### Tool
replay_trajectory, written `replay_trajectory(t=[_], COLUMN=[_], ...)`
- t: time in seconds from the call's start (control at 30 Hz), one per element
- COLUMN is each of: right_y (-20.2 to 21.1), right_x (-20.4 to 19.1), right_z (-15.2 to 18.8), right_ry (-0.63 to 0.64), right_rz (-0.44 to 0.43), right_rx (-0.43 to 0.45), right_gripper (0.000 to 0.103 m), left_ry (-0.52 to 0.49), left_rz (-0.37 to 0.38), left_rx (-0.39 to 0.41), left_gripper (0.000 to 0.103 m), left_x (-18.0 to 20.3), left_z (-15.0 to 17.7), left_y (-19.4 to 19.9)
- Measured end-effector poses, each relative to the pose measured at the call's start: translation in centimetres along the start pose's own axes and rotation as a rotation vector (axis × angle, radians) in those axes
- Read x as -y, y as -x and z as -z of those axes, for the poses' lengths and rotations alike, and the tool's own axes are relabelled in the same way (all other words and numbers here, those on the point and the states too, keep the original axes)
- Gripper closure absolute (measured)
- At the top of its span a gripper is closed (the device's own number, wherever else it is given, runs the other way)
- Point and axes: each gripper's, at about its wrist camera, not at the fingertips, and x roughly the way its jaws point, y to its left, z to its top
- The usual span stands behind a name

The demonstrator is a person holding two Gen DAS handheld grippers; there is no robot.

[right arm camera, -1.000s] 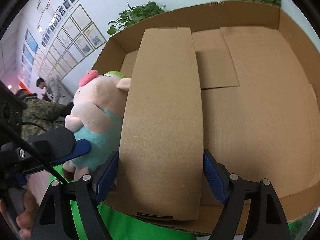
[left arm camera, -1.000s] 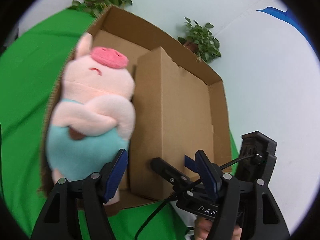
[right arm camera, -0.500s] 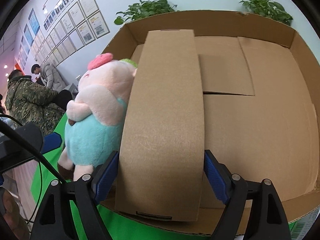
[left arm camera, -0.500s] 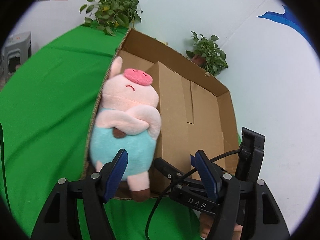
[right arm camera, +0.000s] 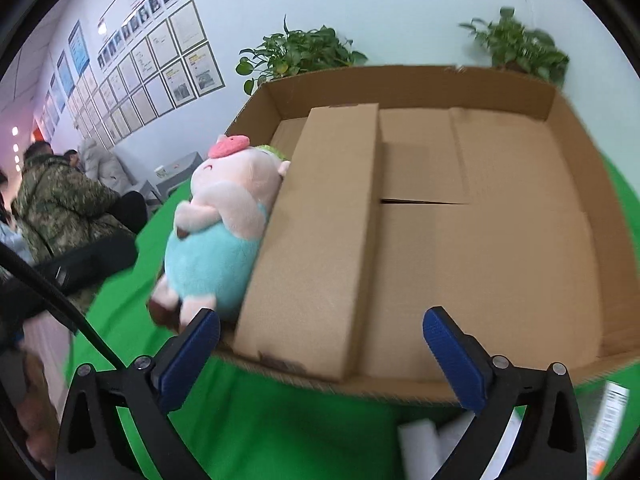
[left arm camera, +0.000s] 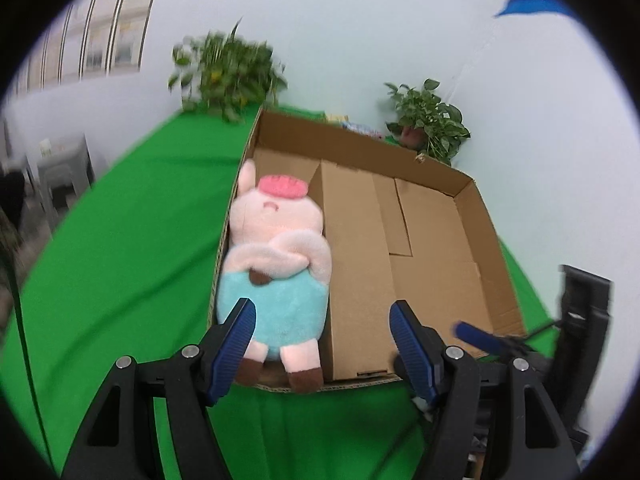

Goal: Organize objects
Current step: 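Open the right gripper and withdraw it from the box, then move the right gripper down to the white hair dryer's head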

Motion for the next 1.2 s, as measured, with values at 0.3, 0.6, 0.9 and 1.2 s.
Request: replay_trajectory(t=[0.3,0.6,0.9,1.2], right_y=[7.9,9.0,8.1,8.6], right_x=[3.7,6.8,7.8,8.6], right_z=[5.2,7.7,8.9,9.3], right_ry=[0.012,-0.026,-0.05,-0.065], right_rz=[0.112,0.105,0.148,0.124], right_rx=[0.105,0.103,0.061,0.073], right_gripper=[0.001,0.01,0.079,0.001], left_ry=[-0.133,-0.131,-0.127,-0.09], left_rz=[-0.107,-0.018,-0.025,-0.038], left_rx=[0.169,0.125,0.11,0.12], left_gripper=[0.024,0.045,0.068,0.015], left_x=[5.6,7.0,8.0,7.9], left_z=[2.2,4.2,5.3,6.1], left_y=[1.9,1.1,1.6,0.6])
